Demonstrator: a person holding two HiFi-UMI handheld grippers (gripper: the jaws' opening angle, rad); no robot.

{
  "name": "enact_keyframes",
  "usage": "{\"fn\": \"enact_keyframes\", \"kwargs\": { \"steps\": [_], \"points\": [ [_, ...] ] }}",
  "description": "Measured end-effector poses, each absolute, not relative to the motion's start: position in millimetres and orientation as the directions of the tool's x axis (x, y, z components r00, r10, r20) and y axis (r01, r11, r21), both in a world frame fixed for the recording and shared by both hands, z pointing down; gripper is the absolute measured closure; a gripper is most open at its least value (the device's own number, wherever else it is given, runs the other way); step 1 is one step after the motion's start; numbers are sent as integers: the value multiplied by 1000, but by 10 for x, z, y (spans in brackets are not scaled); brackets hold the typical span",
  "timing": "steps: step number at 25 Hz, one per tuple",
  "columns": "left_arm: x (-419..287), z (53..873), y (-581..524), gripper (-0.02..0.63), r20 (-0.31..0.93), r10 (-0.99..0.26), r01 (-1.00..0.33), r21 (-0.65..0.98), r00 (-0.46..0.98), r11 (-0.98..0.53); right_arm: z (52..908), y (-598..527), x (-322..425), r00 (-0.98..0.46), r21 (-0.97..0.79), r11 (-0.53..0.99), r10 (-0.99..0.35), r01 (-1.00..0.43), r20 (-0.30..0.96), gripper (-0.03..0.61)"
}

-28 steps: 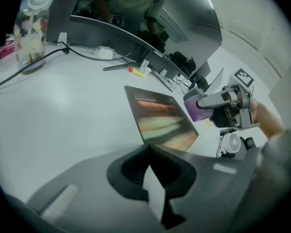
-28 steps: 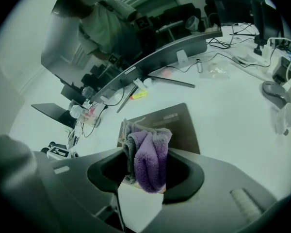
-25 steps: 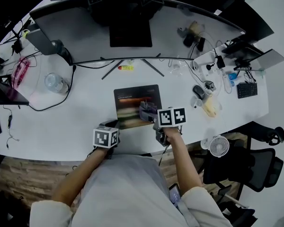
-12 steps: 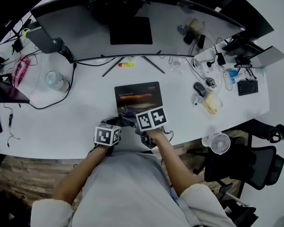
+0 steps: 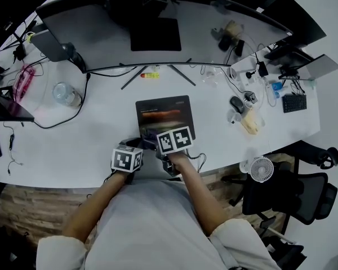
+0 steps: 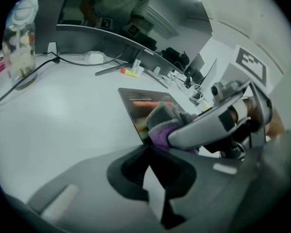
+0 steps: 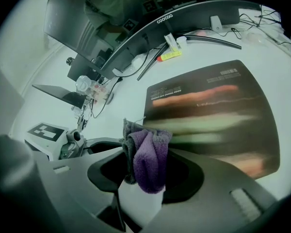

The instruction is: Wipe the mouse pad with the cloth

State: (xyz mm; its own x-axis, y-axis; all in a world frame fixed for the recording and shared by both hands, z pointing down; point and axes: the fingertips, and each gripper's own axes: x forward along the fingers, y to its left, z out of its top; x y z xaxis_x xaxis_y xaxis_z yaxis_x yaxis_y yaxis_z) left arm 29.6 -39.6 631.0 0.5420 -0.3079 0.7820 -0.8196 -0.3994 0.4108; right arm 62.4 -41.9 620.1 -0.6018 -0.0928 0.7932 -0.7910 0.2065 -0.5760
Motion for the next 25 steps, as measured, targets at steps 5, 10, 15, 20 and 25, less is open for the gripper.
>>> {"fn": "enact_keyframes", "kwargs": {
  "steps": [5, 10, 15, 20, 25],
  "points": [
    [305, 6314, -403, 614, 781, -303, -817, 418, 546, -397, 6207, -417, 634, -588, -557, 237, -81, -796, 805, 377],
    [299, 6305, -402, 614, 781, -303, -818, 417, 546, -397, 6208, -420, 638, -594, -566, 232, -71, -791, 801, 377],
    [300, 6307, -403, 614, 781, -305, -819, 415, 544, -397, 6211, -424, 668, -603, -577, 221, -67, -786, 795, 376],
    [307, 6307, -402, 614, 781, -305, -818, 415, 545, -399, 6218, -429, 755, -606, -584, 201, -72, -787, 792, 376],
    [289, 6314, -398, 614, 781, -305, -817, 414, 546, -401, 6231, -431, 851, -603, -582, 184, -82, -792, 794, 374]
  ]
}}
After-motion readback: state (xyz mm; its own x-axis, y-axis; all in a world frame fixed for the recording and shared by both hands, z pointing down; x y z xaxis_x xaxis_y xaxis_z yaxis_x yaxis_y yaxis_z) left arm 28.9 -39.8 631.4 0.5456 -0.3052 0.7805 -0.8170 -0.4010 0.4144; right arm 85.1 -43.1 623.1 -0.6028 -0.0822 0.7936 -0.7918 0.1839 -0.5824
